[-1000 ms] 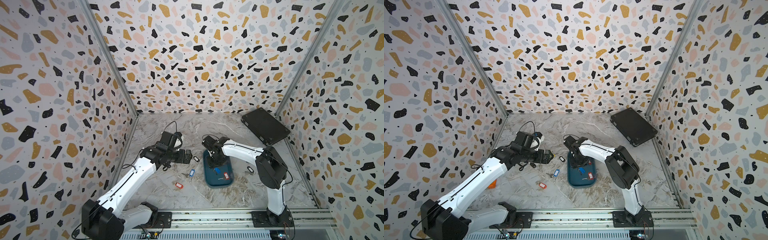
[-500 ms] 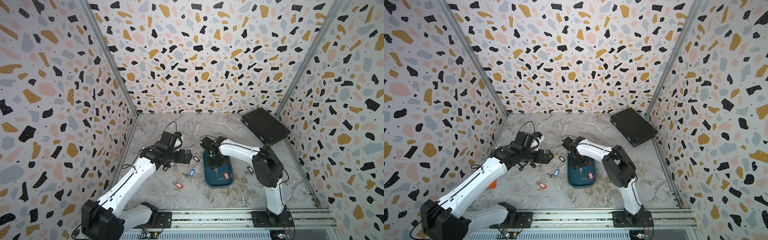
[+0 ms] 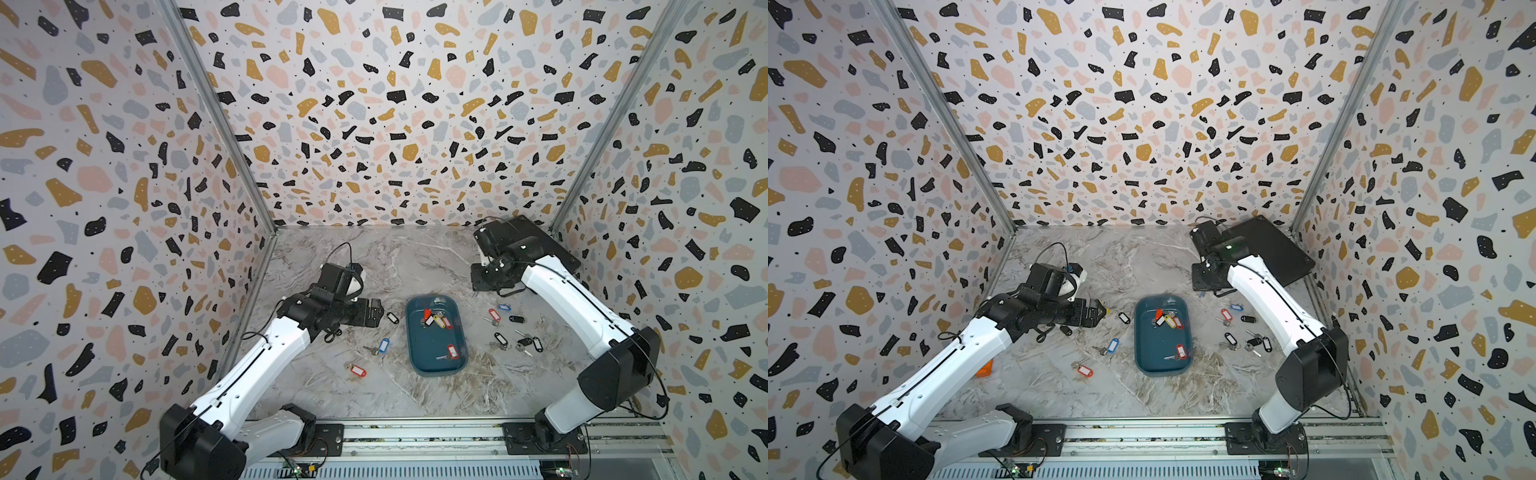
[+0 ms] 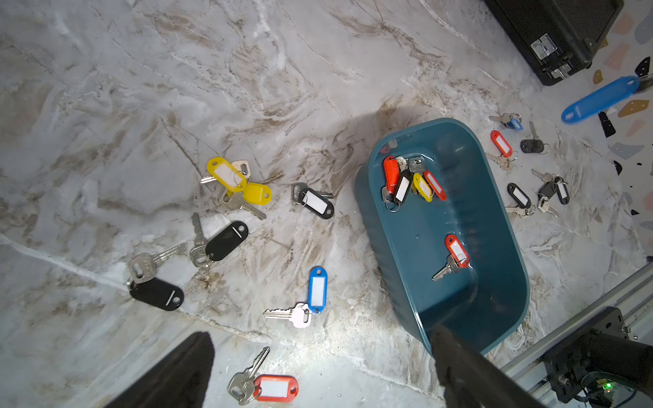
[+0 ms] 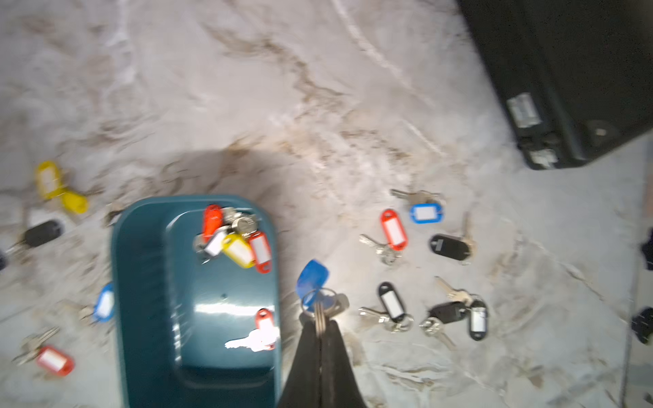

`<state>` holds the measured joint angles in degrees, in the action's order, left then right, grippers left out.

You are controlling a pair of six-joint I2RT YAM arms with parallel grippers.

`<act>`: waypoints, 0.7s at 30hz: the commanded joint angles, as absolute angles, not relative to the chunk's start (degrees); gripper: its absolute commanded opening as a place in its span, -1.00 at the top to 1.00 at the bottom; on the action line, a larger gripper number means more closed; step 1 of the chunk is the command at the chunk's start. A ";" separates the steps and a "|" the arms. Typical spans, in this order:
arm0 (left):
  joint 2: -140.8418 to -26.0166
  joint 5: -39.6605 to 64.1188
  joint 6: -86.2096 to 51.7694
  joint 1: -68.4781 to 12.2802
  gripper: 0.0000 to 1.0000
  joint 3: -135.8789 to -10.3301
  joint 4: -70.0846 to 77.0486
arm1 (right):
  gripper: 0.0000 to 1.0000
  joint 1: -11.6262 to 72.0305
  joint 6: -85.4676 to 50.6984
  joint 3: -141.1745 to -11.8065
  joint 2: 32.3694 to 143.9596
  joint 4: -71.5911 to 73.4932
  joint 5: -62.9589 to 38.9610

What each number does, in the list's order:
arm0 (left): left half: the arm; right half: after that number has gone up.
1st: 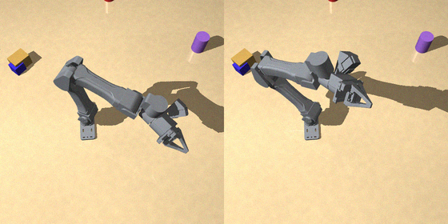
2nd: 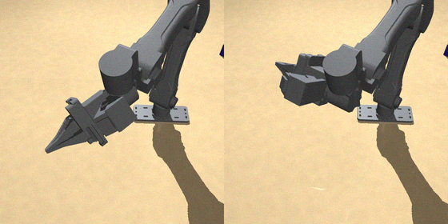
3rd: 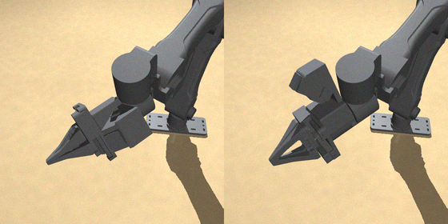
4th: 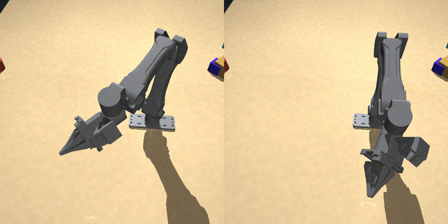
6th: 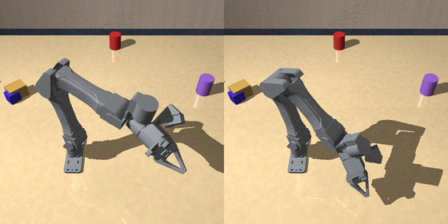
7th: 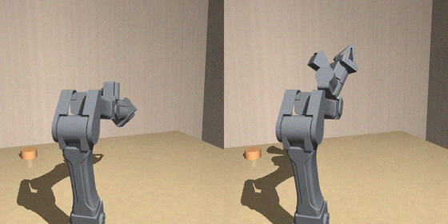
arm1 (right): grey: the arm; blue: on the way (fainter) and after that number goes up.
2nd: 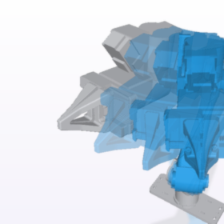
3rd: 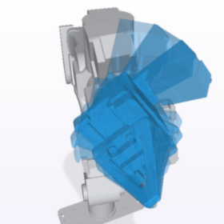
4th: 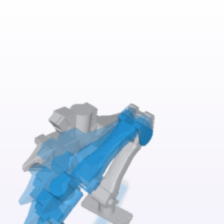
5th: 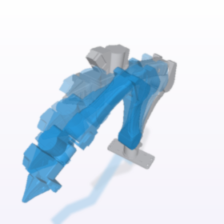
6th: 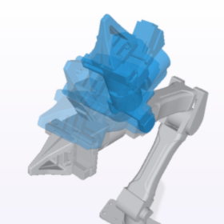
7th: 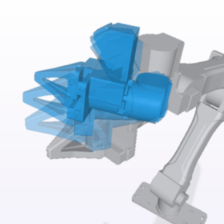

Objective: Take the keys out of the storage box
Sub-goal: Pick up the key from the storage box, then place the key at the center of the board.

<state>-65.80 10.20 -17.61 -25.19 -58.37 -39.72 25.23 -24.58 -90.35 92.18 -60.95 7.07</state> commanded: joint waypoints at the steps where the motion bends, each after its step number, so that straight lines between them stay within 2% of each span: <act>1: -64.82 10.28 -17.50 -25.18 -1.00 -57.83 -38.27 | 1.00 23.21 -20.34 -88.03 96.76 -64.11 6.24; 9: -65.12 10.28 -17.50 -25.22 -1.00 -57.66 -38.38 | 1.00 21.76 -20.78 -83.68 103.55 -55.89 -1.37; 17: -65.21 10.28 -17.49 -25.23 -1.00 -57.57 -38.44 | 0.99 20.36 -21.10 -87.97 111.45 -55.26 1.55; 19: -65.30 10.28 -17.50 -25.22 -1.00 -57.61 -38.41 | 0.72 19.64 -20.93 -89.04 112.47 -55.28 2.43; 21: -65.52 10.37 -17.53 -25.22 -1.00 -57.57 -38.31 | 0.30 19.01 -19.79 -90.21 113.32 -55.48 2.67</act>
<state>-65.78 10.20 -17.61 -25.19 -58.30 -39.72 19.94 -20.84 -87.20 113.95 -54.81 0.95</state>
